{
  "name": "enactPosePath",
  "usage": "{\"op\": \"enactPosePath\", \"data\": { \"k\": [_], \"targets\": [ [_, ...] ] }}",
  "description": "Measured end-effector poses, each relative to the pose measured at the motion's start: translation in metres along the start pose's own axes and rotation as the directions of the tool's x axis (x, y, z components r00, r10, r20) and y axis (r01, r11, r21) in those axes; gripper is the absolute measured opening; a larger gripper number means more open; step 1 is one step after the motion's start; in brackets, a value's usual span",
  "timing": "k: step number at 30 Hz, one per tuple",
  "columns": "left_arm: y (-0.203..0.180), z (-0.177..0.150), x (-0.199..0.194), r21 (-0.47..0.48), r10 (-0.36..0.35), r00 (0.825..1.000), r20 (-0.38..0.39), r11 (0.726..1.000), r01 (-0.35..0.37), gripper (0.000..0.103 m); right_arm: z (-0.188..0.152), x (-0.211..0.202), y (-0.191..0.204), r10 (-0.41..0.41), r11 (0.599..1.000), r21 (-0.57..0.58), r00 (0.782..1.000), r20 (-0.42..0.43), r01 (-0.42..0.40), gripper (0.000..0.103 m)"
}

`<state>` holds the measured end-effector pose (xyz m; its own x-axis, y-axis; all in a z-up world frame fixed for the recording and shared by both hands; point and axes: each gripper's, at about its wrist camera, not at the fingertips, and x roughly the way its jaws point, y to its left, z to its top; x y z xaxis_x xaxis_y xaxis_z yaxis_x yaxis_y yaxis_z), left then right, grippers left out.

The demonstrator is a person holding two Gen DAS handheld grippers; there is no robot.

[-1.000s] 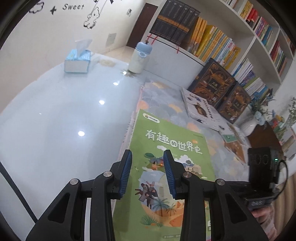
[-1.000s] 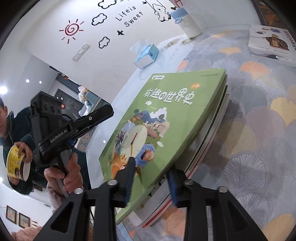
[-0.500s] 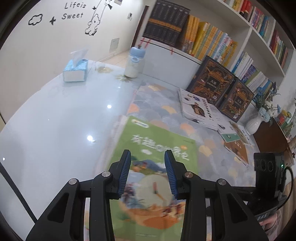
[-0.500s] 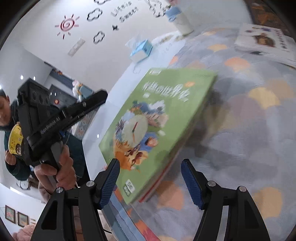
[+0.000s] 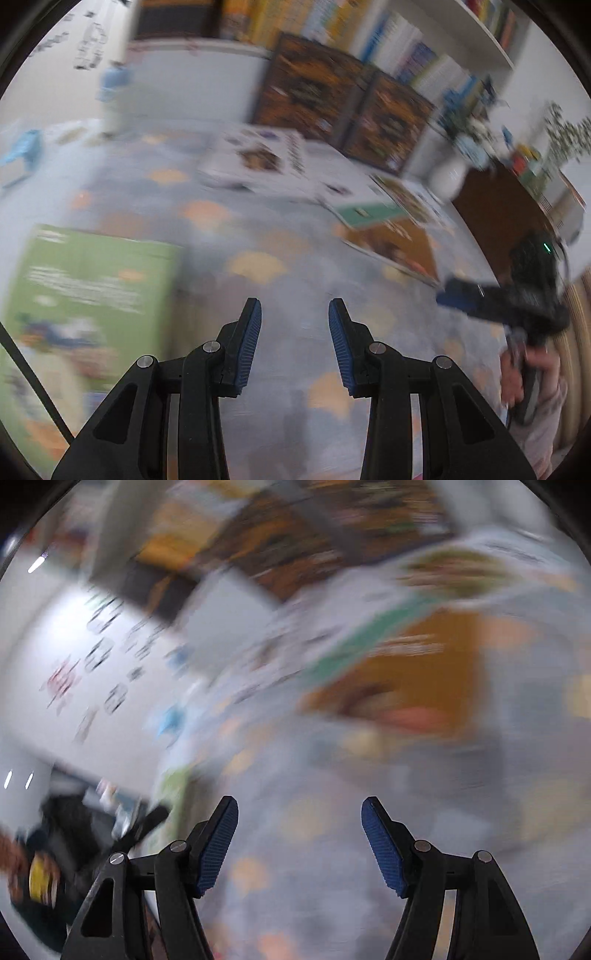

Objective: Organize books

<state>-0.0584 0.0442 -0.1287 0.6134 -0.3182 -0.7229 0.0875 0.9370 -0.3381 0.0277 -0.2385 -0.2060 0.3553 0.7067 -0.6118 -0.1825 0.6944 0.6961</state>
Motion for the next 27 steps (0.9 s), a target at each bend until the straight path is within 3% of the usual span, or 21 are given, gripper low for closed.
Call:
{"op": "enactPosePath", "data": {
  "k": [3,5,7,10,13,15,16,19,24,27],
  "targets": [
    [-0.028,0.0,0.037,0.038,-0.012,0.998,-0.064,0.999,0.015,0.035,0.02,-0.003,-0.048,0.009,0.995,0.099,0.998,-0.057,-0.003,0.067],
    [-0.043,0.001,0.058,0.058,0.016,0.996,-0.092,0.998,-0.01,0.035,0.03,0.0,-0.07,0.116,0.981,0.162,0.992,-0.051,-0.106,0.067],
    [-0.053,-0.001,0.074,0.059,-0.023,0.993,-0.12,0.998,0.031,0.035,0.037,0.003,-0.077,0.153,0.972,0.186,0.988,-0.035,-0.144,0.064],
    [-0.06,-0.009,0.097,0.046,-0.075,0.981,-0.176,0.995,0.084,0.035,0.05,0.013,-0.072,0.145,0.98,0.14,0.989,-0.013,-0.142,0.064],
    [-0.059,-0.013,0.096,0.06,-0.087,0.983,-0.165,0.993,0.098,0.035,0.063,0.028,-0.065,0.147,0.982,0.12,0.989,0.004,-0.147,0.062],
    [-0.052,-0.012,0.094,0.036,-0.117,0.979,-0.166,0.992,0.125,0.035,0.071,0.035,-0.07,0.114,0.986,0.12,0.993,0.036,-0.117,0.038],
    [-0.048,-0.013,0.093,0.019,-0.143,0.976,-0.164,0.989,0.148,0.035,0.073,0.039,-0.074,0.088,0.988,0.121,0.995,0.054,-0.094,0.016],
    [-0.042,-0.012,0.094,-0.008,-0.182,0.969,-0.167,0.983,0.184,0.036,0.073,0.042,-0.088,0.139,0.974,0.161,0.983,0.119,-0.157,0.012],
    [-0.028,-0.009,0.093,-0.096,-0.255,0.948,-0.189,0.966,0.24,0.036,0.06,0.038,-0.046,-0.043,0.999,0.032,0.984,0.173,0.038,0.015],
    [-0.016,-0.004,0.086,-0.118,-0.221,0.961,-0.166,0.972,0.203,0.038,0.042,0.033,-0.02,-0.042,0.999,-0.016,0.985,0.167,0.045,0.016]
  ]
}}
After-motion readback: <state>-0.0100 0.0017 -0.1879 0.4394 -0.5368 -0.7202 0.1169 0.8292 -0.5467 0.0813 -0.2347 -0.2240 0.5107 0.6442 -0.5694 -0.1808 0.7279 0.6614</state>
